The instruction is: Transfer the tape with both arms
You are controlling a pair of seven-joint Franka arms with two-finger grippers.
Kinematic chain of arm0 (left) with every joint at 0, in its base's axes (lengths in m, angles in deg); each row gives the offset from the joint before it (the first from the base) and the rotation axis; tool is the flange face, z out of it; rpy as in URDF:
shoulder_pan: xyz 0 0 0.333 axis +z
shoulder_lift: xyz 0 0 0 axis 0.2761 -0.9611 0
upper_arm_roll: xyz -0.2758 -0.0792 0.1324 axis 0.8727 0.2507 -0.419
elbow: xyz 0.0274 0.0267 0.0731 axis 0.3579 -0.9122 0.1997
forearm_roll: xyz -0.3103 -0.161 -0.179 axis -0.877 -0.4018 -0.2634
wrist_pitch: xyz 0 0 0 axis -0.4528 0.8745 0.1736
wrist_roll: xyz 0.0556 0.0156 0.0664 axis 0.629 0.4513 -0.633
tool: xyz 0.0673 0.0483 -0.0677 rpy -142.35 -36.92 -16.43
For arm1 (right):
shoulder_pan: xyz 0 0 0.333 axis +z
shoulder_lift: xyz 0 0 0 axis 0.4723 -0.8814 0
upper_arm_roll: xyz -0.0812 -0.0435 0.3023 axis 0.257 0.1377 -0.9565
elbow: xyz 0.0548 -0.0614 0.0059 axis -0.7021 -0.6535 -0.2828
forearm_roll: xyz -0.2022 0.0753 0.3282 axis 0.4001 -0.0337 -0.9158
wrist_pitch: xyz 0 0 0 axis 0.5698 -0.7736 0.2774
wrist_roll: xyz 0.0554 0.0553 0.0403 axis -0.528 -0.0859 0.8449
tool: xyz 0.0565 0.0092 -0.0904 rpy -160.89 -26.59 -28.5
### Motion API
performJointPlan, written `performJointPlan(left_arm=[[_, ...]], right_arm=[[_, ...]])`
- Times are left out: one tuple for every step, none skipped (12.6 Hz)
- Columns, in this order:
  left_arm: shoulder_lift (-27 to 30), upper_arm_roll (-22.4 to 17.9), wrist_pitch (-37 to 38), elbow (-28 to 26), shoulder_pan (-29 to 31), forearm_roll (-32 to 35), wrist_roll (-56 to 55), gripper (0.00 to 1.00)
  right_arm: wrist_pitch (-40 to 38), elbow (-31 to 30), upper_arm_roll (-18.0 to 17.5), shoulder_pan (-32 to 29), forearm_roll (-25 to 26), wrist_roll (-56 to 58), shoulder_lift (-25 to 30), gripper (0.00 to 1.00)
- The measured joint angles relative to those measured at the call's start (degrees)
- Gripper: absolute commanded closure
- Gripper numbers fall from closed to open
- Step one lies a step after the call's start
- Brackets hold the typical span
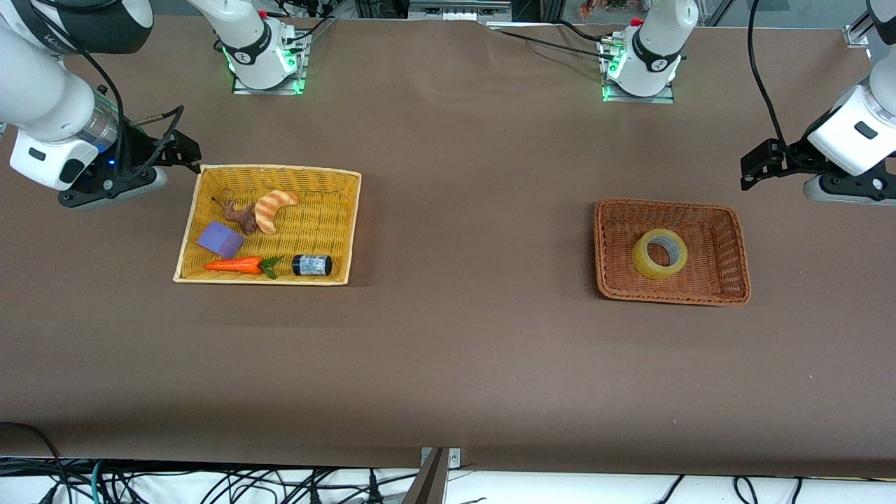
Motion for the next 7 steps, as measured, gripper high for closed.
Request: performJointPlan(left_arm=[[0.0,0.0,0.0,0.0,0.0,0.0,-0.1,0.0],[0.0,0.0,0.0,0.0,-0.1,0.0,-0.1,0.0],[0.0,0.0,0.0,0.0,-0.1,0.0,-0.1,0.0],[0.0,0.0,0.0,0.0,-0.2,0.0,-0.1,0.0],[0.0,0.0,0.0,0.0,-0.3,0.0,-0.2,0.0],[0.0,0.0,0.0,0.0,-0.3,0.0,-0.2,0.0],[0.0,0.0,0.0,0.0,-0.3,0.0,-0.2,0.0]], right_arm=[[0.0,0.1,0.0,0.0,0.0,0.0,0.0,0.0],[-0.1,0.3,0.0,0.0,0.0,0.0,0.2,0.0],[-0.4,0.7,0.0,0.0,0.0,0.0,0.3,0.0],[-0.8,1.2,0.0,0.0,0.0,0.1,0.5,0.0],[-1.0,1.4,0.0,0.0,0.0,0.1,0.7,0.0],[-1.1,1.5,0.0,0.0,0.0,0.1,0.7,0.0],[-1.2,1.5,0.0,0.0,0.0,0.1,0.7,0.0]])
